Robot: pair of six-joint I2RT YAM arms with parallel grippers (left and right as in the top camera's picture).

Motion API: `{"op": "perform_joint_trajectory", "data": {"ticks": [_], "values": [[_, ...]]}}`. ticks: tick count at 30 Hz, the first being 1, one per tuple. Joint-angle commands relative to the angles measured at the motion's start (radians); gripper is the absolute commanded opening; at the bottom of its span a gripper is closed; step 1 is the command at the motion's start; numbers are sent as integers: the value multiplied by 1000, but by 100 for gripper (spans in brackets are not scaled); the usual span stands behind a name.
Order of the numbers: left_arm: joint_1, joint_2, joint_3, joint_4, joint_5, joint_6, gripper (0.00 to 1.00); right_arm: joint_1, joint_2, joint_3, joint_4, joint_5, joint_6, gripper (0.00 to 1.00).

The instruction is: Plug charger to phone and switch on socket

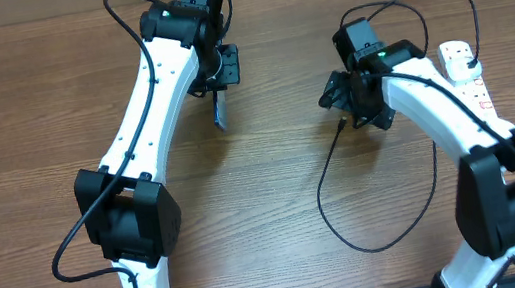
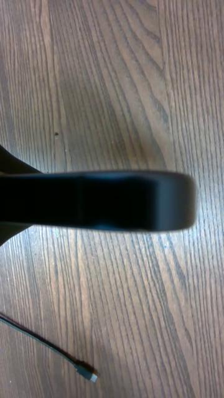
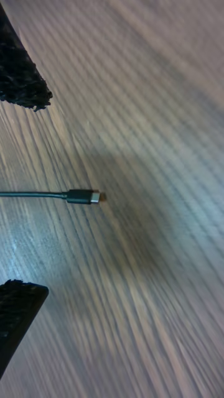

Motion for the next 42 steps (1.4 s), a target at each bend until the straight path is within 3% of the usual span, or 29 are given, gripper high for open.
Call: {"op": "perform_joint_trajectory", "data": {"ticks": [1, 8, 10, 15, 19, 20, 29, 42], "values": [[5, -10, 9, 4, 16, -10, 4, -3, 77, -21, 15, -80, 3, 89], [5, -10, 9, 8, 15, -10, 4, -3, 185, -21, 39, -85, 7, 86], [5, -10, 9, 10, 15, -10, 4, -3, 195, -21, 48, -105, -6, 79], [5, -10, 9, 11, 15, -10, 4, -4, 196, -21, 51, -116, -22, 48], [5, -10, 9, 16, 16, -10, 4, -4, 209, -21, 51, -116, -23, 39], [5, -10, 9, 16, 16, -10, 4, -5, 216, -21, 52, -116, -23, 32], [5, -10, 9, 17, 16, -10, 4, -16, 220, -21, 61, -116, -23, 17], [5, -10, 9, 23, 16, -10, 4, -29, 219, -12, 66, -142, -29, 7]]}}
